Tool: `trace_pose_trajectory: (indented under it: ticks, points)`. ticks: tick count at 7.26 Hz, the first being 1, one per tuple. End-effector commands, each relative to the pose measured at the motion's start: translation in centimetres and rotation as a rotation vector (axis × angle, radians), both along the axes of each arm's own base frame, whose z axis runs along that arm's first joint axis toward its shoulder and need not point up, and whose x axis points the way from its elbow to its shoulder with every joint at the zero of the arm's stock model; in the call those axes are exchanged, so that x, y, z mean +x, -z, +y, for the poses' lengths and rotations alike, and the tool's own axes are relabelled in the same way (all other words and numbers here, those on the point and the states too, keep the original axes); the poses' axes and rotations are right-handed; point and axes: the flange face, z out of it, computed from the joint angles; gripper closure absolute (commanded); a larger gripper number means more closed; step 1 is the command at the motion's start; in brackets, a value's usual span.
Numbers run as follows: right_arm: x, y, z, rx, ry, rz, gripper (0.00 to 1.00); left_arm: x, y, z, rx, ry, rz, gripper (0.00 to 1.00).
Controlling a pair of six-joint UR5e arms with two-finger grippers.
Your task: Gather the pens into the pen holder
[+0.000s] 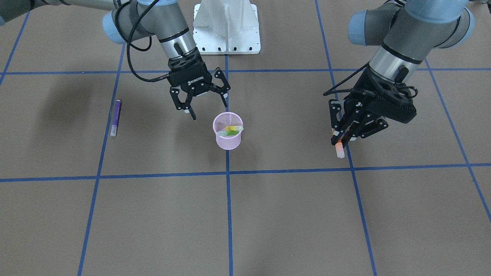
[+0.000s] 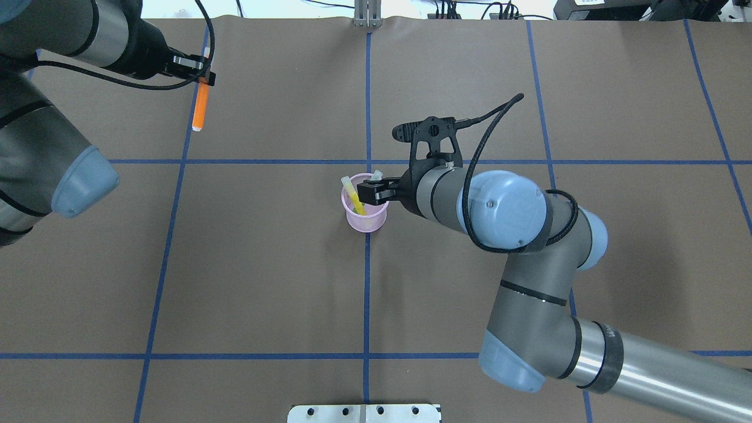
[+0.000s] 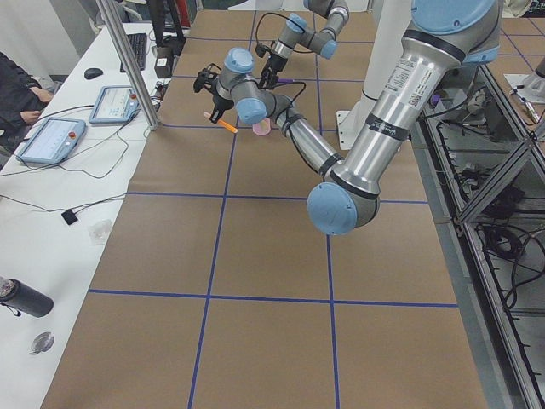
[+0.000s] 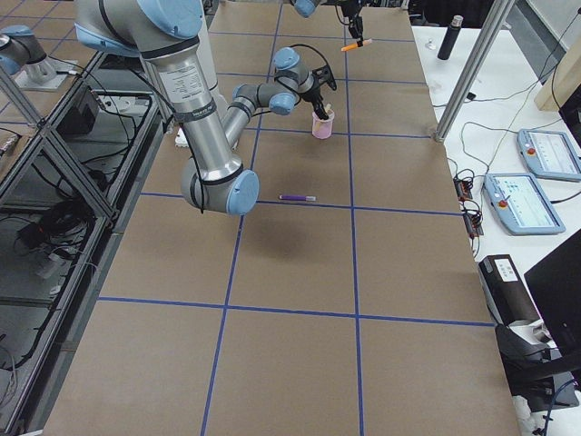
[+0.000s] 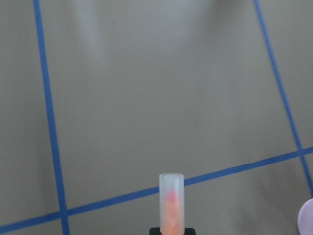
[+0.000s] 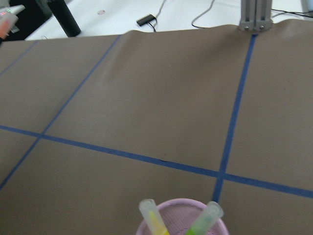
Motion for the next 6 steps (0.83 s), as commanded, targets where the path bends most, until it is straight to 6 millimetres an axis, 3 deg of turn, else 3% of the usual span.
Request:
trace_pose_trajectory:
  ticks: [1, 2, 3, 5, 6]
  points:
    - [6.8, -5.8, -4.4, -0.306, 0.085, 0.106, 0.00, 4.7, 2.5, 4.8, 0.133, 0.188, 0.123, 1.00]
    - [8.5, -8.3, -5.4, -0.362, 0.069, 0.122, 0.00, 10.4, 2.3, 9.4, 0.173, 0.257, 0.224, 1.00]
    - [10.1, -12.8, -5.0, -0.401, 0.059, 0.166, 0.00, 13.3, 1.5, 10.9, 0.191, 0.273, 0.251, 1.00]
    - [11.2, -18.9, -3.9, -0.389, 0.103, 0.246, 0.00, 16.3, 0.9, 12.0, 0.196, 0.255, 0.267, 1.00]
    - [11.0, -20.6, -4.1, -0.383, 0.114, 0.254, 0.00, 17.1, 1.3, 12.6, 0.197, 0.246, 0.273, 1.00]
